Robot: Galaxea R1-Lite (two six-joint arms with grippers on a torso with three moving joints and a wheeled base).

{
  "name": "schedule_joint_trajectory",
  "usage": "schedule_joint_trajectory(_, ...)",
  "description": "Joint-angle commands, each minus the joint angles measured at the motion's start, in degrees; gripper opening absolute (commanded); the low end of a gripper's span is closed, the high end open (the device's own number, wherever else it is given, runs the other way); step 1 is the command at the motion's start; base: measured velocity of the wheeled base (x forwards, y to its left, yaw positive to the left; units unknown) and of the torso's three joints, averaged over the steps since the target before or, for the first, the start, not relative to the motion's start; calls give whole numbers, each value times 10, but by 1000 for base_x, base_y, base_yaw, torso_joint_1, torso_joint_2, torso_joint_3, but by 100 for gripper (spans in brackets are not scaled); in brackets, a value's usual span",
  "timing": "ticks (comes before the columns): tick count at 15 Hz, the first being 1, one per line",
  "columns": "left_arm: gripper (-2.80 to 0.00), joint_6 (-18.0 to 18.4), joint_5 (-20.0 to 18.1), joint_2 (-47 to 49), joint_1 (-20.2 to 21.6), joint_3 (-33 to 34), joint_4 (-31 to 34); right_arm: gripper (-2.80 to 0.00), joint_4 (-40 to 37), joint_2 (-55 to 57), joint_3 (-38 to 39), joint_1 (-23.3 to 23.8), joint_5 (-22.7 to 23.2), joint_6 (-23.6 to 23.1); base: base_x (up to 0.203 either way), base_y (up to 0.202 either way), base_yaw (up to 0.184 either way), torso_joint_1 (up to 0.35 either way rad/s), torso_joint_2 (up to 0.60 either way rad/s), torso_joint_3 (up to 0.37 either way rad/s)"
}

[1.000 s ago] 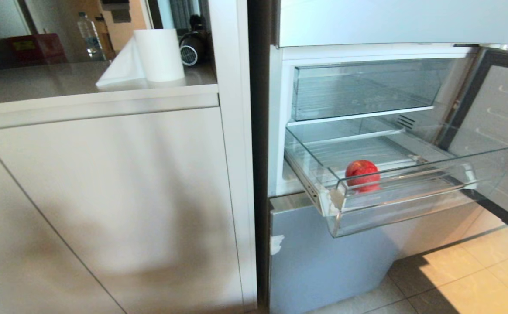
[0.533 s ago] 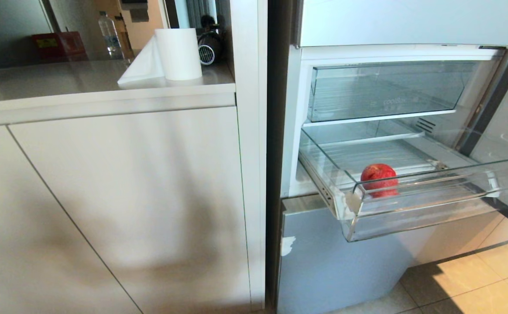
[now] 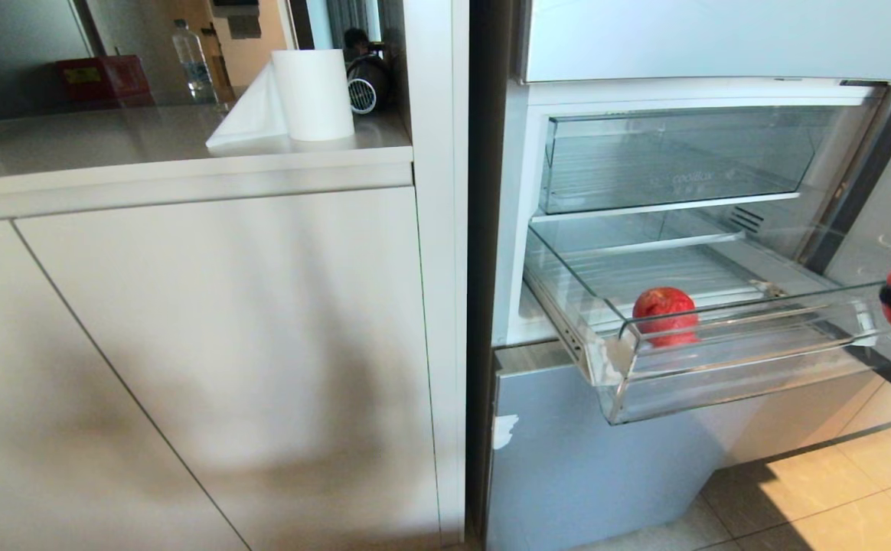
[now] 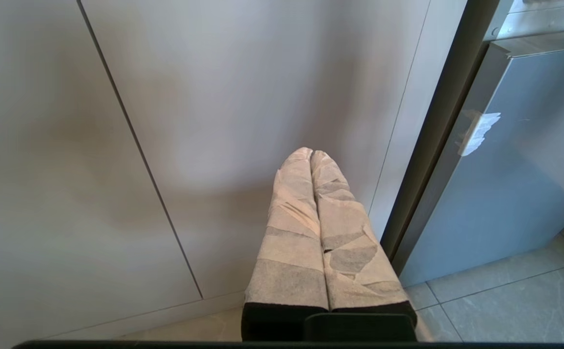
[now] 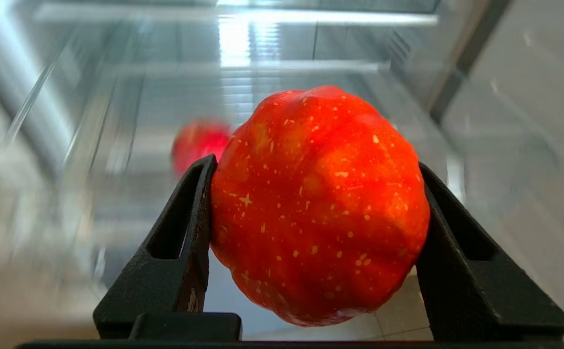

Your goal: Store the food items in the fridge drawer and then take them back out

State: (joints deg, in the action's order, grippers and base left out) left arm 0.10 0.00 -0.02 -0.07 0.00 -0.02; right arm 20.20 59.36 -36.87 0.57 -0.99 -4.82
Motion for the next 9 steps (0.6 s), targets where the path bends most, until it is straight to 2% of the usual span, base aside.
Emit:
schedule_joint_trajectory(1,-280,0,0,0,0,0,0,-280,-20,181,-142,4,-7,10,0,0,0,0,0,0)
schedule_joint_trajectory(4,-280,0,0,0,0,0,-1,-280,-63,307,-271,12,-11,21,0,0,0,0,0,0)
schedule_joint_trajectory(9,-280,0,0,0,0,0,0,-280,-78,468,-401,28,-11,29,0,0,0,0,0,0)
